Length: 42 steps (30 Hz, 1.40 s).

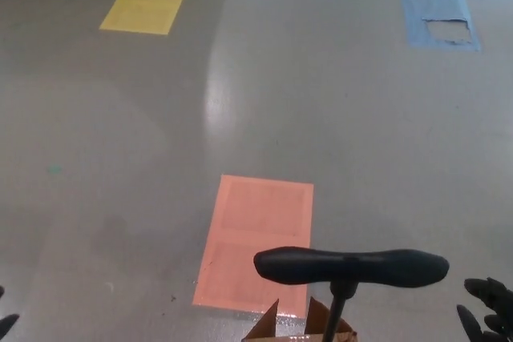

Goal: An air pump is kept on top of a storage box on the floor and the robot uses its right hand to press down on the handle of the pump to compress it

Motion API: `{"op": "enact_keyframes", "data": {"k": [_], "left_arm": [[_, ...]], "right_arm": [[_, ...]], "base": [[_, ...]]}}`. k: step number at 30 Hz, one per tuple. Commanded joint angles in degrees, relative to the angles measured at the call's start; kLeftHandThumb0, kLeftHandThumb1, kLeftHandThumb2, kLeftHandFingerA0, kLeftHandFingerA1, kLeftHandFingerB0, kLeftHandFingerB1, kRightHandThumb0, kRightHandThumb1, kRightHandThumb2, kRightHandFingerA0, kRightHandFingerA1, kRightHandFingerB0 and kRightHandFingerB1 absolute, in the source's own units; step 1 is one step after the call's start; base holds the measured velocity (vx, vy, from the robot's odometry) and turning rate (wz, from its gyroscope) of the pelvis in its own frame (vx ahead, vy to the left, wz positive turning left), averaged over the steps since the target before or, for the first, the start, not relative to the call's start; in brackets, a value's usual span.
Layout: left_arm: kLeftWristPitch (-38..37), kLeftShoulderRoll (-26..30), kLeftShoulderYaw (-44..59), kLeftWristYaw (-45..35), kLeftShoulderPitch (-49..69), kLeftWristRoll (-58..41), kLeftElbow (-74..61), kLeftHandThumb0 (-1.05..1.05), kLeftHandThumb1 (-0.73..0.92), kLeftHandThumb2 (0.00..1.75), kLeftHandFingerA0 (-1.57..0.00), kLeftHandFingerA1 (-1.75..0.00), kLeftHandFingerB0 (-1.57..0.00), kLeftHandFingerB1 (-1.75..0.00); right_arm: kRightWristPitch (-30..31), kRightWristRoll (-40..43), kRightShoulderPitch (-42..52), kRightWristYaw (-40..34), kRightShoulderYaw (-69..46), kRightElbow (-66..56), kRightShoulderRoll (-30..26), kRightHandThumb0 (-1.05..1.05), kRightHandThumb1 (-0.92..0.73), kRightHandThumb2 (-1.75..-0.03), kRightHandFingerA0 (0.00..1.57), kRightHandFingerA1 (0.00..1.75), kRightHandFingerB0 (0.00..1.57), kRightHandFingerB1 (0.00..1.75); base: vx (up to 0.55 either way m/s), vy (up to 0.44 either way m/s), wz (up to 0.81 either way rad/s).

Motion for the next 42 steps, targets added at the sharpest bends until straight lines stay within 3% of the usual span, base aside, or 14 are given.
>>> {"op": "enact_keyframes", "data": {"k": [1, 7, 8, 15, 20, 23, 25, 26, 27, 32, 34, 35, 40, 42], "left_arm": [[-4.4, 0.8, 0.4, -0.2, 0.4, -0.1, 1.6, -0.64, 0.65, 0.88, -0.22, -0.45, -0.15, -0.40], [-6.6, 1.2, 1.8, -1.5, 0.7, -1.2, 1.3, -0.67, 0.84, 0.65, -0.25, -0.31, -0.12, -0.26], [-6.8, 1.2, 1.8, -1.8, 0.7, -1.2, 1.2, -0.71, 0.69, 0.94, -0.17, -0.43, -0.08, -0.36], [-7.2, 1.5, 1.6, -2.7, 0.1, -1.0, 1.5, -0.69, 0.69, 0.91, -0.15, -0.42, -0.08, -0.38], [-6.8, 1.6, 1.3, -2.5, -0.8, -0.7, 1.4, -0.63, 0.83, 0.64, -0.22, -0.30, -0.15, -0.27], [-7.1, 1.7, 1.0, -2.3, -0.7, -0.4, 1.2, -0.68, 0.69, 0.90, -0.14, -0.41, -0.10, -0.38], [-7.1, 1.7, 1.0, -2.4, -0.7, -0.4, 1.3, -0.63, 0.83, 0.64, -0.22, -0.30, -0.16, -0.27], [-6.8, 1.8, 0.8, -2.5, -1.2, -0.2, 1.5, -0.64, 0.83, 0.64, -0.22, -0.30, -0.16, -0.27], [-6.6, 1.8, 0.7, -2.6, -1.6, -0.1, 1.5, -0.64, 0.82, 0.64, -0.22, -0.30, -0.16, -0.27], [-5.7, 1.7, 0.6, -2.8, -2.8, 0.0, 1.7, -0.64, 0.81, 0.64, -0.23, -0.32, -0.16, -0.27], [-5.5, 1.6, 0.8, -2.7, -2.9, -0.2, 1.8, -0.69, 0.67, 0.89, -0.16, -0.42, -0.12, -0.39], [-5.6, 1.7, 0.3, -2.6, -2.7, 0.3, 1.8, -0.69, 0.68, 0.90, -0.17, -0.42, -0.12, -0.39], [-5.8, 1.7, 0.6, -3.1, -2.7, -0.1, 2.0, -0.68, 0.67, 0.89, -0.17, -0.42, -0.13, -0.39], [-5.7, 1.8, 0.6, -3.1, -2.8, 0.0, 2.0, -0.68, 0.67, 0.90, -0.18, -0.43, -0.12, -0.39]], "right_arm": [[-6.5, 0.4, 1.4, -5.7, -1.9, 0.2, -1.0, -0.68, -0.73, -1.04, 0.03, 0.38, 0.03, 0.31], [-12.9, 2.6, 4.3, -14.3, -8.1, -9.0, -1.2, -0.68, -0.71, -1.02, 0.04, 0.43, 0.04, 0.37], [-13.9, 4.8, 5.3, -14.5, -10.8, -13.0, -1.0, -0.77, -0.74, -1.04, 0.03, 0.41, 0.11, 0.32], [-15.1, 12.3, 11.2, -12.6, -21.5, -37.7, 0.7, -0.76, -0.72, -1.13, 0.00, 0.32, 0.05, 0.30], [-8.5, 13.1, 14.3, -13.8, -27.3, -65.6, 0.7, -0.87, -0.82, -1.14, 0.08, 0.18, 0.08, 0.15], [-6.1, 15.7, 14.2, -12.7, -29.6, -74.2, 0.0, -0.73, -0.75, -1.14, 0.00, 0.28, 0.00, 0.25], [-4.7, 15.6, 13.6, -13.3, -30.8, -77.5, 0.2, -0.78, -0.92, -0.72, 0.10, 0.23, 0.09, 0.22], [-2.9, 15.4, 12.3, -13.9, -32.2, -81.1, -0.5, -0.73, -0.75, -1.13, 0.03, 0.33, 0.02, 0.27], [-1.6, 16.0, 11.3, -14.2, -32.8, -83.1, -0.7, -0.80, -0.92, -0.71, 0.12, 0.23, 0.09, 0.21], [3.6, 16.9, 6.2, -14.0, -34.7, -90.6, -2.8, -0.76, -0.92, -0.70, 0.13, 0.26, 0.09, 0.22], [5.5, 17.5, 4.5, -12.7, -35.0, -92.9, -4.2, -0.78, -0.92, -0.70, 0.11, 0.24, 0.09, 0.21], [7.0, 18.7, 3.4, -10.9, -35.3, -94.4, -6.5, -0.85, -0.80, -1.12, 0.08, 0.26, 0.07, 0.18], [14.3, 17.7, -2.1, -6.0, -35.0, -98.9, -12.7, -0.74, -0.75, -1.14, 0.01, 0.30, 0.01, 0.26], [15.5, 17.7, -3.1, -4.8, -34.8, -99.4, -14.0, -0.82, -0.92, -0.72, 0.09, 0.23, 0.08, 0.22]], "base": [[0.00, 0.000, 0.00], [0.00, 0.000, 0.00], [0.00, 0.000, 0.00], [0.00, 0.000, 0.00], [0.00, 0.000, 0.00], [0.00, 0.000, 0.00], [0.00, 0.000, 0.00], [0.00, 0.000, 0.00], [0.00, 0.000, 0.00], [0.00, 0.000, 0.00], [0.00, 0.000, 0.00], [0.00, 0.000, 0.00], [0.00, 0.000, 0.00], [0.00, 0.000, 0.00]]}}
